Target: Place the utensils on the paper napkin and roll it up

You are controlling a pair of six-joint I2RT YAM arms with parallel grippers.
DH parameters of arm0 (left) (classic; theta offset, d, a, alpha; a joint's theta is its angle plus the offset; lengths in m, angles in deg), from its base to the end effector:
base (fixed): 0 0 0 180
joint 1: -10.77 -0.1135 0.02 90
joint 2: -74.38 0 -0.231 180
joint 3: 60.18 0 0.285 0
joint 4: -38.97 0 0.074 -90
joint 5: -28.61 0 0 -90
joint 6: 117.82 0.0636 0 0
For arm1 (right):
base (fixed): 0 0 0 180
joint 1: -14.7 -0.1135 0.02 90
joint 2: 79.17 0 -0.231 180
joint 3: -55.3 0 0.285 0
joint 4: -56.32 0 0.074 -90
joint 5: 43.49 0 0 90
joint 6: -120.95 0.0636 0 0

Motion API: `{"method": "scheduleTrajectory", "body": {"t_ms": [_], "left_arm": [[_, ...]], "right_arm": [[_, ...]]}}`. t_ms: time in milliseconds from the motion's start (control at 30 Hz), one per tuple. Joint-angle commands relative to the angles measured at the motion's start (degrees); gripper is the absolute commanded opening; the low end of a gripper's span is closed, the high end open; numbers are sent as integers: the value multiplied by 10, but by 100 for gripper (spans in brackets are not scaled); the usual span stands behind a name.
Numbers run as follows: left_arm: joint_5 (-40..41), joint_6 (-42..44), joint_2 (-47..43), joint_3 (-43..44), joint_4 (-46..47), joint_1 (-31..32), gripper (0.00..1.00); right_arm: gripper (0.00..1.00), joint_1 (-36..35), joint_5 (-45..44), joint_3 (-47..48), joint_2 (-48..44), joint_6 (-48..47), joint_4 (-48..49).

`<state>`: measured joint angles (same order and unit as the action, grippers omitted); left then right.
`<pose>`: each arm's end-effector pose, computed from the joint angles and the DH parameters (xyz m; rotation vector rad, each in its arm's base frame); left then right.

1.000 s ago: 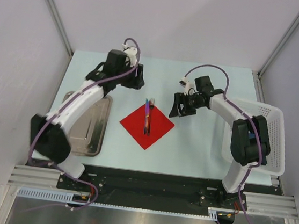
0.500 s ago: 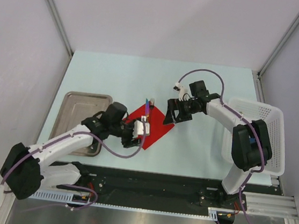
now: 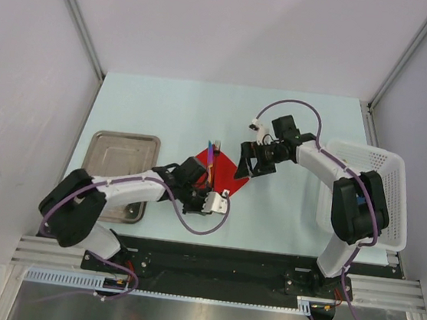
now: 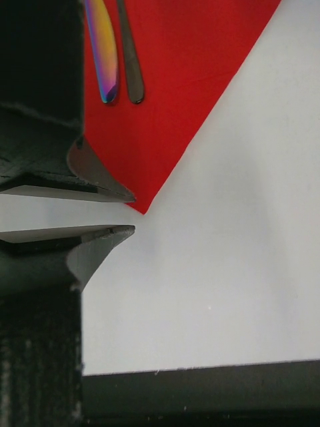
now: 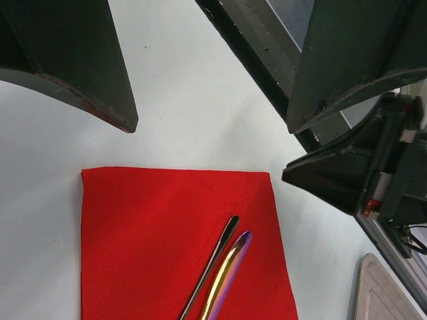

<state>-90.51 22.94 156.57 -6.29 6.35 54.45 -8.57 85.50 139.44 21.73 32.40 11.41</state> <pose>0.1974 -0.2313 0.0940 1.9812 1.6001 -0.6180 0.3472 0.1929 0.1495 -0.7249 2.5255 1.0464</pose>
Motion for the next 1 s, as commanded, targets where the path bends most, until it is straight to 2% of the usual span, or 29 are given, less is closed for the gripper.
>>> {"method": "scheduleTrajectory", "body": {"t_ms": [0,167,433,733,867,900,967], "left_arm": [[13,39,54,62,-23,7,25],[35,49,85,81,-36,8,28],[21,69,79,79,-55,11,33],[46,74,118,97,-68,15,33],[46,77,122,93,-70,17,27],[45,79,122,93,-73,16,21],[39,80,118,93,-77,17,16]], "right_arm": [[100,10,13,3,-11,-8,-4],[100,20,16,4,-8,-8,-6],[100,33,21,3,-4,-7,-6],[100,37,21,3,-3,-5,-2],[100,40,18,2,-3,-3,0],[100,41,17,1,-2,-2,-1],[100,43,17,0,-3,0,0]]}}
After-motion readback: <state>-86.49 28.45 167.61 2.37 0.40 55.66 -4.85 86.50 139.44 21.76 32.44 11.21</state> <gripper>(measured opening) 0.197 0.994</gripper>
